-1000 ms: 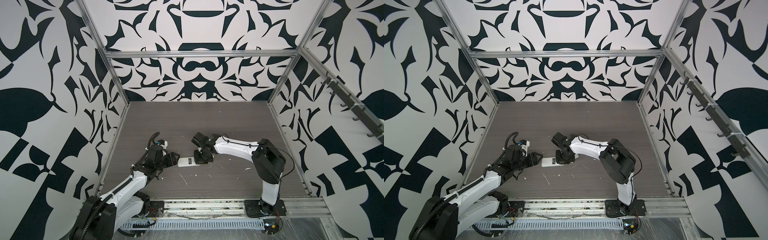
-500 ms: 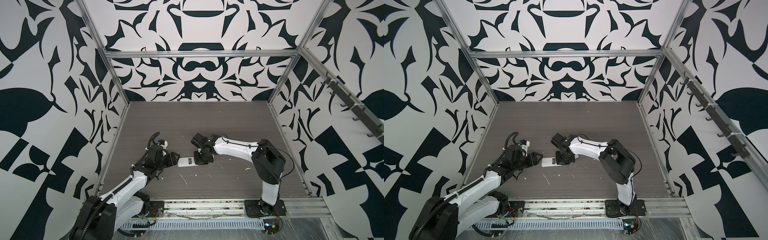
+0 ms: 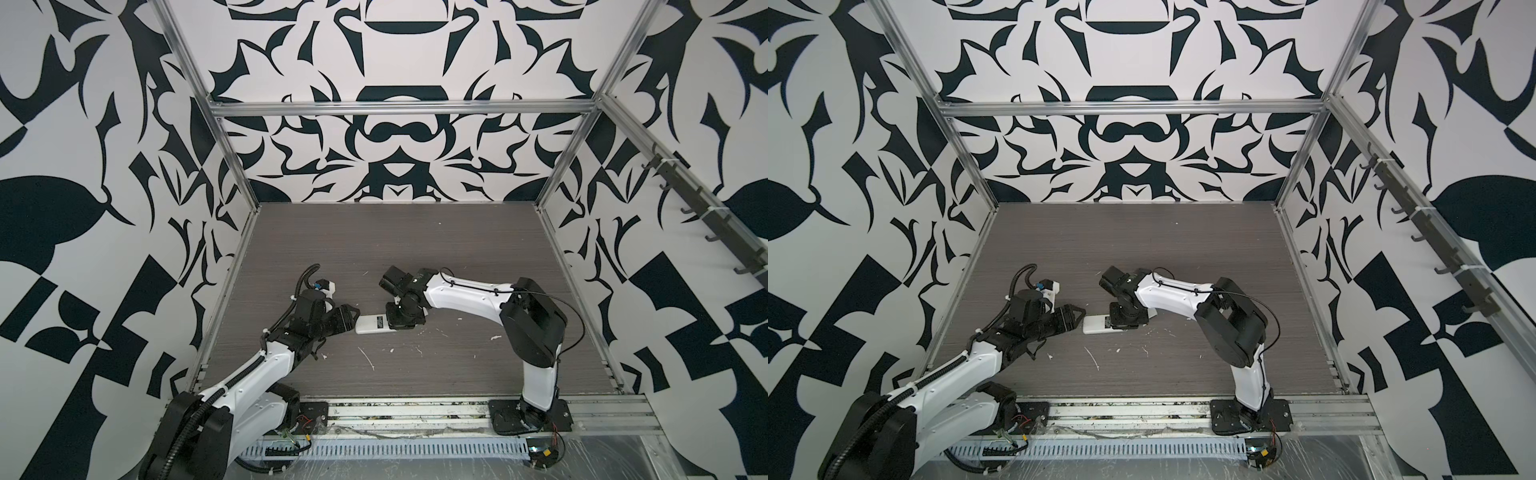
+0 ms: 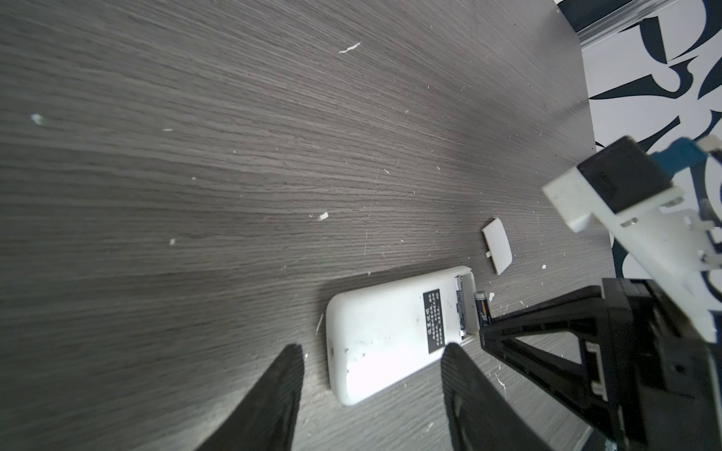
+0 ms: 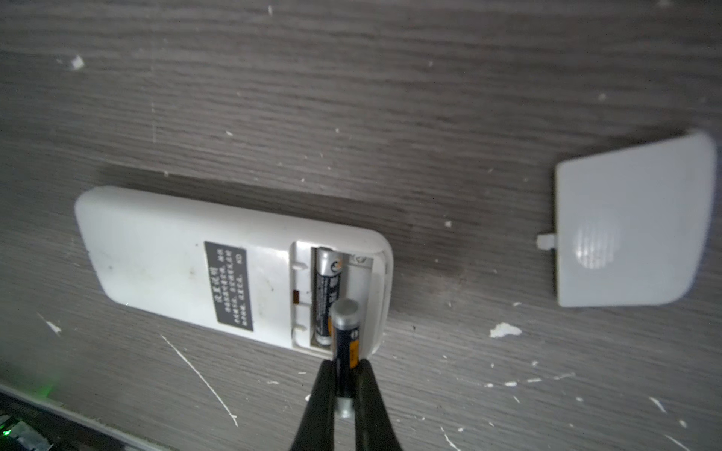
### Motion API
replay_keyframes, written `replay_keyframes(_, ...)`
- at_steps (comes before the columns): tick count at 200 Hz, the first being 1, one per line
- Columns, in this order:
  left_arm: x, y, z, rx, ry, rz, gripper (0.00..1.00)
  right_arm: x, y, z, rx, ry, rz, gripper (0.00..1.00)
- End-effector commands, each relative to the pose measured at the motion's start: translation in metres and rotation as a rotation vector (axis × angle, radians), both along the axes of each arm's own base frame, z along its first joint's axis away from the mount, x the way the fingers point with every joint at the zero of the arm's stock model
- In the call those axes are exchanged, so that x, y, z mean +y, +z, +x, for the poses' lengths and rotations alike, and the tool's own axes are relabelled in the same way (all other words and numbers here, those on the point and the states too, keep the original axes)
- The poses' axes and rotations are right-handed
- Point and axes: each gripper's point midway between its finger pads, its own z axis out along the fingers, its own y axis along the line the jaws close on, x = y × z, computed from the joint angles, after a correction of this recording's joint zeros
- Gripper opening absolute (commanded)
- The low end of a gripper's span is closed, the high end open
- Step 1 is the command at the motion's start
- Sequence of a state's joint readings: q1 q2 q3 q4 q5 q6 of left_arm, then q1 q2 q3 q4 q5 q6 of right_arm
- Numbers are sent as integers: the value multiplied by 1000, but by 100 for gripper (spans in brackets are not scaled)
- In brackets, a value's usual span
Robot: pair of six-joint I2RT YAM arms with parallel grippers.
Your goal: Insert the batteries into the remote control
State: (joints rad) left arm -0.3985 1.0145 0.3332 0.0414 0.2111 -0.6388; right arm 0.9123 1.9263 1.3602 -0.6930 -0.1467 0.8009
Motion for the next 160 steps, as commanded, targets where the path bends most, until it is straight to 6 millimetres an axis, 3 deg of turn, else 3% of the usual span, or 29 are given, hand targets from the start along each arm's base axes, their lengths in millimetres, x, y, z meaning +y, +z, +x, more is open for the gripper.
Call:
replay_keyframes(1,-1,0,-2,-4,-10,-7,61,3,11,4,-32,19,-2,8)
replay_keyframes(160,-1,0,-3,-10,-10,-9,61,7,15,7,-45,19,12,21)
